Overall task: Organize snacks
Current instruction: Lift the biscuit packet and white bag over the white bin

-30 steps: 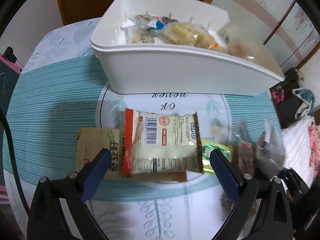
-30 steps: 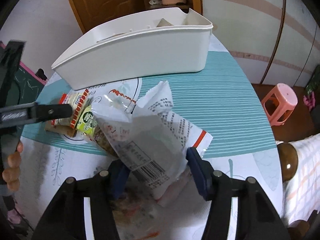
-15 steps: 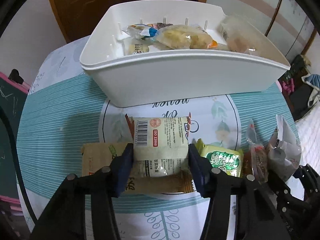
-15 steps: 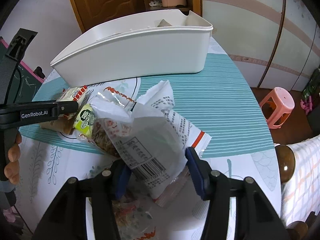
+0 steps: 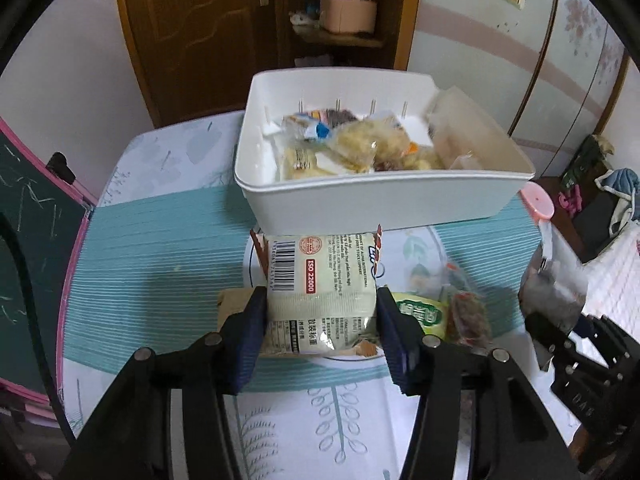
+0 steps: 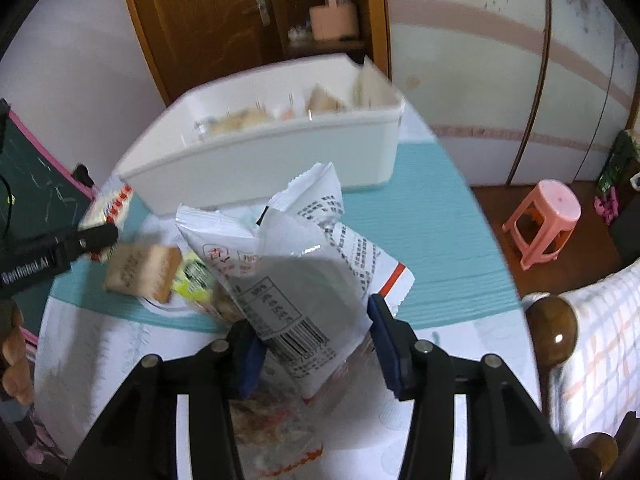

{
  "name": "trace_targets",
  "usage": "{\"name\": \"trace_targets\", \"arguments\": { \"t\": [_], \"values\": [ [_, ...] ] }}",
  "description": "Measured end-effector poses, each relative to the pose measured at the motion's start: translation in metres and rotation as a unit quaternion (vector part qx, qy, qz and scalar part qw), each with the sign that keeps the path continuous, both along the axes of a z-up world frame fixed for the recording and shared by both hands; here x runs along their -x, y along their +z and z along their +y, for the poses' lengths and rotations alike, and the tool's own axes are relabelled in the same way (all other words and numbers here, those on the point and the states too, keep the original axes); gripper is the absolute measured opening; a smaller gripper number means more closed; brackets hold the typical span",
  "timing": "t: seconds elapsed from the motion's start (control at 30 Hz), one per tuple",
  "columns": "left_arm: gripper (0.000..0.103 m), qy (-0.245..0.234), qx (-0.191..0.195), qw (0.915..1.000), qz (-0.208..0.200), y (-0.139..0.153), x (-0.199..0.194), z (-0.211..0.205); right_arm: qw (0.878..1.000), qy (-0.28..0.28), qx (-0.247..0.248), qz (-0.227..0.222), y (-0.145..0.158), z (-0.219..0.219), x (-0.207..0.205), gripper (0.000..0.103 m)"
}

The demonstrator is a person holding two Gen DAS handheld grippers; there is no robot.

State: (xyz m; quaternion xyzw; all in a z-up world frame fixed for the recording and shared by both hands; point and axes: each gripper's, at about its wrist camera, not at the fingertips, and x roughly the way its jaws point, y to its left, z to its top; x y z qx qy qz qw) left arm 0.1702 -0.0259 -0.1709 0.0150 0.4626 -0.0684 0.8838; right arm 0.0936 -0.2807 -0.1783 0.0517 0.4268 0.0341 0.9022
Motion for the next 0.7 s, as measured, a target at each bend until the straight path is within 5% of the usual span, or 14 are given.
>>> {"name": "trace_targets", "arguments": {
  "t": [0.37,0.7],
  "values": [
    [0.052,-0.019,0.005,0.9946,-0.102,0.107,0.018,0.003,0.991,0.02,-0.026,-0.13,0.112,0.014,0.016,0.048],
    [0.052,-0.036,-0.024,0.9826,-0.181,0.21,-0.029,-0.014,0.97,0.038,-0.039,-0.238,0.23,0.025,-0.029,0.048]
  ]
}}
